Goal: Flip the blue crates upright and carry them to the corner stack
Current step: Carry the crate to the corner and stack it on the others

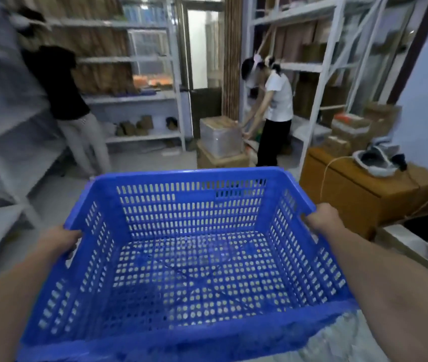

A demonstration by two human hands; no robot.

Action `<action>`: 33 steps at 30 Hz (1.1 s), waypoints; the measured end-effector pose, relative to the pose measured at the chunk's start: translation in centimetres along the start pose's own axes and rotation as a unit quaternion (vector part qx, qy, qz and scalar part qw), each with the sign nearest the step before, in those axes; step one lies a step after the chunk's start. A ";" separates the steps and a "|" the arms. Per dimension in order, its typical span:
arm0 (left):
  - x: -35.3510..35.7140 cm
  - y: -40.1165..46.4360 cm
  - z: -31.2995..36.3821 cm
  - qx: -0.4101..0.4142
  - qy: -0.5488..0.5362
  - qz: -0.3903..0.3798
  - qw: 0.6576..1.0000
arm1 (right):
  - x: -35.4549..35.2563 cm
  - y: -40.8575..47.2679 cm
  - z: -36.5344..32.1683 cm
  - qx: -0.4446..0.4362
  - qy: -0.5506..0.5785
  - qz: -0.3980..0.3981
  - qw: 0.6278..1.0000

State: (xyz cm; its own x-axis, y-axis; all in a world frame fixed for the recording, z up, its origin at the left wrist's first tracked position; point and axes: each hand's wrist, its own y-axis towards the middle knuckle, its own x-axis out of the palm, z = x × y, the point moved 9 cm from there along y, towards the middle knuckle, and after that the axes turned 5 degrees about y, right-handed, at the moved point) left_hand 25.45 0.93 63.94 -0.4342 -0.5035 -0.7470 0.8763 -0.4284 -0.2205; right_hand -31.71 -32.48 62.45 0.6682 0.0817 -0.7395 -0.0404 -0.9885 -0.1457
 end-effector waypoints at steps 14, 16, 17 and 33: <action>-17.3 -20.4 -19.7 -0.204 -0.077 0.217 0.952 | 13.4 -5.2 -18.0 -0.202 0.028 -0.184 0.962; -19.5 -24.6 -23.5 -0.231 -0.090 0.246 0.937 | 15.4 -9.5 -20.9 -0.243 0.017 -0.209 0.947; -20.7 -26.7 -25.3 -0.247 -0.085 0.256 0.931 | 16.4 -11.7 -22.2 -0.259 0.009 -0.220 0.940; -36.8 -57.5 -55.9 -0.404 -0.122 0.415 0.806 | 35.0 -55.7 -33.2 -0.436 -0.042 -0.389 0.810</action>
State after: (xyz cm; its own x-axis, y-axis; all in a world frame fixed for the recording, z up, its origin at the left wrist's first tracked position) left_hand 2.68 86.06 69.00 0.4288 -0.5396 -0.7245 0.6933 0.7107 -0.1190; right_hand 18.58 21.23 66.47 0.1848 0.6947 -0.6951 0.9337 -0.3449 -0.0964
